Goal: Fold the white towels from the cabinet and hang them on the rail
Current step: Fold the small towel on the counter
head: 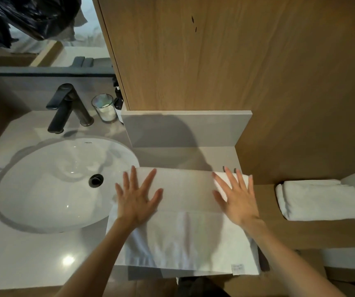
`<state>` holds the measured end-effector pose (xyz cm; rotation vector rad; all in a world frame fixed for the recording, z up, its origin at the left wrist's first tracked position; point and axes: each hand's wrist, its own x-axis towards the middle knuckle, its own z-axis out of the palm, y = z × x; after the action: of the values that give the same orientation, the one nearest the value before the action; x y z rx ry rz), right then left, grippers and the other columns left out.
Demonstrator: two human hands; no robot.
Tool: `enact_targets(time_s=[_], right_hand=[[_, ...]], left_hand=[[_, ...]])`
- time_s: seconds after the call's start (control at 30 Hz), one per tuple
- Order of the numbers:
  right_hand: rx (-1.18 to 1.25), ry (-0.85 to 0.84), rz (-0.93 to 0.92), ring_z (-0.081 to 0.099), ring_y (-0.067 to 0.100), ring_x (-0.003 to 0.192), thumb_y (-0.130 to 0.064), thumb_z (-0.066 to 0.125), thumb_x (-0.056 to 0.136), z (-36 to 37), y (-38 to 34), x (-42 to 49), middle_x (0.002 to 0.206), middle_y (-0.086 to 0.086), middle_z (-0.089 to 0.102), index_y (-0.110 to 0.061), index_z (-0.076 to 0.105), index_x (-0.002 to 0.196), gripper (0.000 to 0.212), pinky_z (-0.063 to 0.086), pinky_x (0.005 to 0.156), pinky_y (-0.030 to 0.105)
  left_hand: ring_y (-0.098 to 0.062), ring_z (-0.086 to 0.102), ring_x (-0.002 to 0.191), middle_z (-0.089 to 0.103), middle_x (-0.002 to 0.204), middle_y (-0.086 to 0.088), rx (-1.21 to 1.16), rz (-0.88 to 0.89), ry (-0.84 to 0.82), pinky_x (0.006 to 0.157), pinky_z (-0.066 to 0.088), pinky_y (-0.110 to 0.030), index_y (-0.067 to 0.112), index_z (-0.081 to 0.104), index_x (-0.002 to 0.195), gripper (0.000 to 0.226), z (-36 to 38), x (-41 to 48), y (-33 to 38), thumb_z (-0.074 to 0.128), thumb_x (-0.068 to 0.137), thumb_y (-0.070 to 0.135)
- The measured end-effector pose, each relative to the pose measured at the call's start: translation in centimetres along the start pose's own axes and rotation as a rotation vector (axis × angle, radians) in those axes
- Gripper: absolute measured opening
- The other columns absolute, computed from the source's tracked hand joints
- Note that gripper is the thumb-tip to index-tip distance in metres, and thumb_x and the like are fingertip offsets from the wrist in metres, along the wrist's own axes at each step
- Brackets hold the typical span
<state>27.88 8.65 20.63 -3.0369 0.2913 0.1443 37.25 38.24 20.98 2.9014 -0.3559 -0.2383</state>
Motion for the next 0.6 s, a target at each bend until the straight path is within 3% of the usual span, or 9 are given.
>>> enact_targets(time_s=[0.13, 0.23, 0.3, 0.4, 0.5, 0.6], right_hand=[[0.044, -0.054, 0.021, -0.016, 0.022, 0.149, -0.07, 0.001, 0.091, -0.4, 1.0, -0.1, 0.163, -0.006, -0.01, -0.05, -0.004, 0.15, 0.063, -0.002, 0.12, 0.052], [0.042, -0.114, -0.005, -0.015, 0.021, 0.149, -0.074, -0.002, 0.087, -1.5, 1.0, 0.1, 0.163, -0.003, -0.008, -0.05, -0.006, 0.149, 0.067, -0.012, 0.117, 0.051], [0.054, -0.17, -0.021, -0.006, 0.022, 0.15, -0.073, 0.014, 0.091, -2.9, 1.1, 0.6, 0.164, -0.001, 0.0, -0.048, 0.001, 0.151, 0.067, -0.014, 0.115, 0.05], [0.132, -0.232, -0.049, 0.007, 0.022, 0.15, -0.058, 0.05, 0.092, -5.0, 1.4, 2.3, 0.162, 0.003, 0.015, -0.037, 0.021, 0.152, 0.07, -0.006, 0.118, 0.049], [0.184, -0.297, -0.025, 0.03, 0.024, 0.14, -0.049, 0.071, 0.082, -6.3, 1.7, 4.0, 0.148, 0.003, 0.04, -0.029, 0.039, 0.145, 0.073, 0.004, 0.118, 0.049], [0.164, -0.326, -0.012, 0.043, 0.026, 0.127, -0.046, 0.079, 0.074, -7.1, 1.6, 5.0, 0.132, 0.004, 0.05, -0.023, 0.051, 0.132, 0.069, 0.022, 0.115, 0.045]], left_hand=[[-0.036, -0.007, 0.147, -0.01, 0.161, -0.01, -0.104, -0.033, -0.063, 0.119, 0.006, -0.053, 0.056, -0.005, 0.146, 0.066, -0.5, 0.0, -1.6, 0.018, 0.087, 0.075], [-0.031, -0.011, 0.148, -0.008, 0.162, -0.003, -0.085, 0.014, -0.054, 0.118, 0.002, -0.055, 0.046, -0.001, 0.15, 0.076, -1.1, 0.8, -2.3, 0.004, 0.08, 0.077], [-0.026, -0.008, 0.149, 0.002, 0.162, 0.003, -0.055, 0.084, -0.037, 0.116, 0.001, -0.057, 0.037, -0.002, 0.152, 0.081, -1.8, 2.1, -2.7, 0.002, 0.081, 0.076], [-0.023, 0.009, 0.149, 0.025, 0.157, 0.001, -0.033, 0.209, -0.062, 0.115, -0.001, -0.056, 0.028, 0.001, 0.154, 0.08, -3.1, 4.1, -3.0, 0.027, 0.089, 0.068], [-0.03, 0.031, 0.136, 0.042, 0.142, -0.009, 0.048, 0.304, -0.097, 0.114, 0.015, -0.055, 0.02, 0.022, 0.152, 0.082, -4.7, 5.7, -3.4, 0.051, 0.086, 0.06], [-0.029, 0.04, 0.116, 0.046, 0.126, -0.009, 0.13, 0.323, -0.157, 0.103, 0.03, -0.04, 0.017, 0.043, 0.14, 0.08, -5.8, 6.7, -3.9, 0.061, 0.078, 0.064]])
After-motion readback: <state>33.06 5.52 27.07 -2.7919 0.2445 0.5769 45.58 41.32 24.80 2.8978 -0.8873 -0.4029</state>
